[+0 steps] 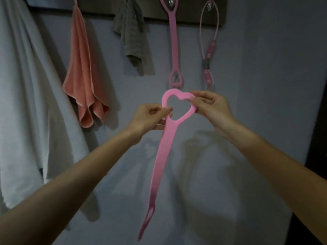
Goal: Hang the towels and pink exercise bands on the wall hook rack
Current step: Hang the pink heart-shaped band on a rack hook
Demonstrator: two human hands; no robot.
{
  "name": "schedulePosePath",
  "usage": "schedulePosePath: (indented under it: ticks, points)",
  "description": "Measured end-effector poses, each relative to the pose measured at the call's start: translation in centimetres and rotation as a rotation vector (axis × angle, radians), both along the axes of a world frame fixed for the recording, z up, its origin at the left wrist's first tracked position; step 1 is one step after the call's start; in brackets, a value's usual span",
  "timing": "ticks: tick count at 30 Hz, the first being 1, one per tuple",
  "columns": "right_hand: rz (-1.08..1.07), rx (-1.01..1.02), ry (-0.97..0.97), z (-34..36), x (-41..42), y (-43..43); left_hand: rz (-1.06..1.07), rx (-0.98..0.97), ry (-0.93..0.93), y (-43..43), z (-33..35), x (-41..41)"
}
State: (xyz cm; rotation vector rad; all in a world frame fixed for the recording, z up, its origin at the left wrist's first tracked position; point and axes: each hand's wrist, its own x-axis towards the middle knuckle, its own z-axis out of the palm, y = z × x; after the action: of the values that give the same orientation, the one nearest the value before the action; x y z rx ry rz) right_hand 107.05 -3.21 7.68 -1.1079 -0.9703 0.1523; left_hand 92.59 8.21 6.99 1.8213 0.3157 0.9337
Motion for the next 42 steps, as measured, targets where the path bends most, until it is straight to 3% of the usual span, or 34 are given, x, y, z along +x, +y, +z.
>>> schedulePosePath:
  ticks: [20,26,31,42]
  points:
    - [-0.035,0.192,-0.233,16.8,11.9,15.8,0.047,0.125,-0.158,15.1,16.4,13.1]
    - [-0.103,0.25,-0.309,21.3,14.1,19.2,0.099,0.331,-0.16,18.5,21.8,15.8]
    - [-0.166,0.34,-0.262,24.5,16.4,21.7,0.077,0.501,-0.151,21.7,26.6,17.8]
    - [-0.347,0.451,-0.295,31.6,20.9,25.8,0.127,0.534,-0.37,25.6,34.2,24.1]
